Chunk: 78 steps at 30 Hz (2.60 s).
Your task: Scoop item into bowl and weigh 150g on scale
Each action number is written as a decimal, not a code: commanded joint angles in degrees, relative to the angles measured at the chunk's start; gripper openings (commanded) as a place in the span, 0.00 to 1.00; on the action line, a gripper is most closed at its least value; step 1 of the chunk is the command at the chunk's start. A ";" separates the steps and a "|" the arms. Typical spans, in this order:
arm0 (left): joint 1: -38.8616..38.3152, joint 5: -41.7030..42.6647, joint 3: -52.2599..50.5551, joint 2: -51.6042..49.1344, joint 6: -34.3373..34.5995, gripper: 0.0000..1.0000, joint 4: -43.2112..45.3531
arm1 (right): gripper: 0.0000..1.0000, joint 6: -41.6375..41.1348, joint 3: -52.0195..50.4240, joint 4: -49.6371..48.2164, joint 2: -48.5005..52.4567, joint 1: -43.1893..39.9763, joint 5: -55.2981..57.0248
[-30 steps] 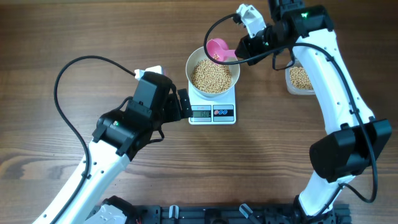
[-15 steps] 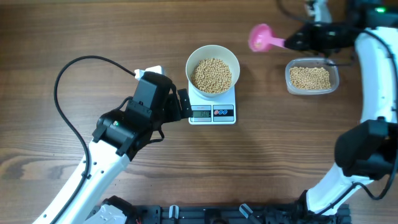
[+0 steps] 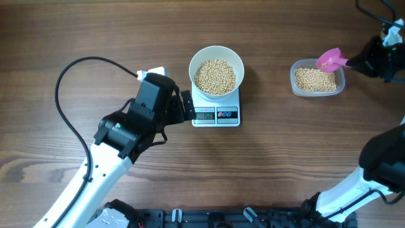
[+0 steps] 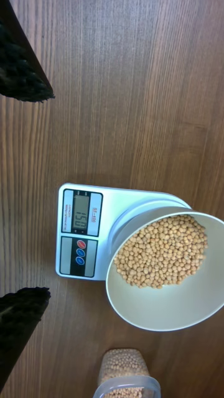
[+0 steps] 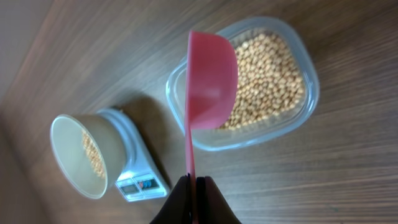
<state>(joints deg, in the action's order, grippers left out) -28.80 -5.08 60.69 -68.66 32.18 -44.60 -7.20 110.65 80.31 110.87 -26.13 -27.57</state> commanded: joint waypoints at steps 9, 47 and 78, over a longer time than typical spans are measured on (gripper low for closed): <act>0.26 -0.57 0.07 0.42 -0.48 1.00 0.11 | 0.04 -7.89 -10.45 -6.84 -1.60 1.01 -1.86; 0.26 -0.57 0.07 0.42 -0.48 1.00 0.11 | 1.00 -11.17 -11.96 -13.55 -22.53 1.05 11.15; 0.26 -0.57 0.07 0.42 -0.48 1.00 0.11 | 1.00 9.97 -12.04 -10.40 -31.32 9.03 6.05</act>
<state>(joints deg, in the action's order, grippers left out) -28.80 -5.08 60.69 -68.66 32.18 -44.60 1.83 98.00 68.99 79.31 -17.23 -20.80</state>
